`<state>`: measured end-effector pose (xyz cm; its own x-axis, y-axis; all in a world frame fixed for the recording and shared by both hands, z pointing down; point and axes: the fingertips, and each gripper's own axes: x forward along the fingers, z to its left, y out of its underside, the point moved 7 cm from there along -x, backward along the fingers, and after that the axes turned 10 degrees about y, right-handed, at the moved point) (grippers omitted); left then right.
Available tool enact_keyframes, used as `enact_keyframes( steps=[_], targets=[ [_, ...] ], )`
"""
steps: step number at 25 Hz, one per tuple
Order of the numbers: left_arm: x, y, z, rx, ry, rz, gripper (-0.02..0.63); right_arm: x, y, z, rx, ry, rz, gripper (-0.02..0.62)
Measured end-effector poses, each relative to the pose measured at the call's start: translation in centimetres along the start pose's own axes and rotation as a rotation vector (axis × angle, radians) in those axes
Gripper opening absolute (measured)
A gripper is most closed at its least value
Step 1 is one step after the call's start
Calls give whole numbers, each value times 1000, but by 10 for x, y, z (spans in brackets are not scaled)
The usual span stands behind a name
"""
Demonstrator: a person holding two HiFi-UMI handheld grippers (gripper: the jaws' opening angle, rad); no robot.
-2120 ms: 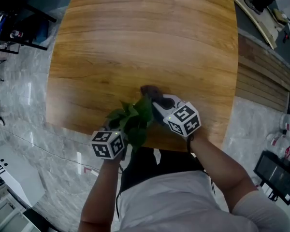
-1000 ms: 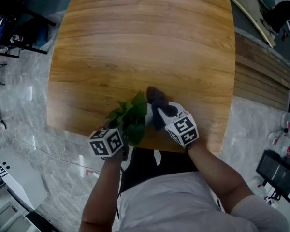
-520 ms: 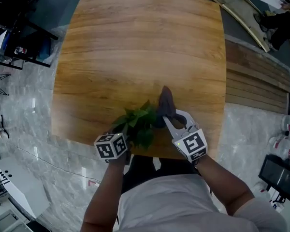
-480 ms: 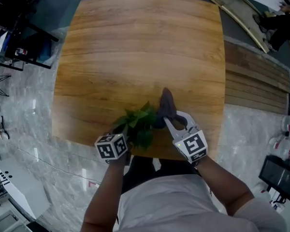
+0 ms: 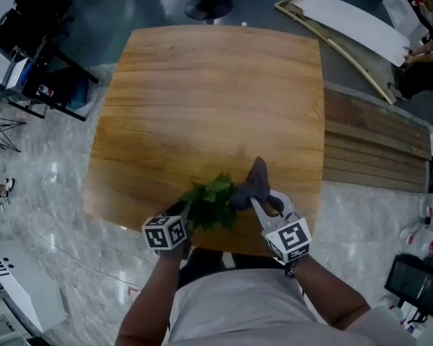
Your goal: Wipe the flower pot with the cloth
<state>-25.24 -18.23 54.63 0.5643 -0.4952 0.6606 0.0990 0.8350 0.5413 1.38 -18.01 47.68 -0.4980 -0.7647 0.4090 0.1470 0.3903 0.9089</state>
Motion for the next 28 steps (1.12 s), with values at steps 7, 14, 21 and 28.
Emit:
enact_keyframes(
  steps=[7,14,21,28],
  targets=[
    [-38,-38,-51,71,48,-122,80,-22,-44,-4,12,-46,-71,32],
    [-97,-81,-121,211,90,-316,62,-44,-95,9,-22,-88,-170,32],
    [-149,-118,-176,325,123,-516,6,-65,-150,25,-43,-121,-266,32],
    [-184,-142,-208,411,116,-631,6,-80,-194,34,-58,-129,-343,31]
  ],
)
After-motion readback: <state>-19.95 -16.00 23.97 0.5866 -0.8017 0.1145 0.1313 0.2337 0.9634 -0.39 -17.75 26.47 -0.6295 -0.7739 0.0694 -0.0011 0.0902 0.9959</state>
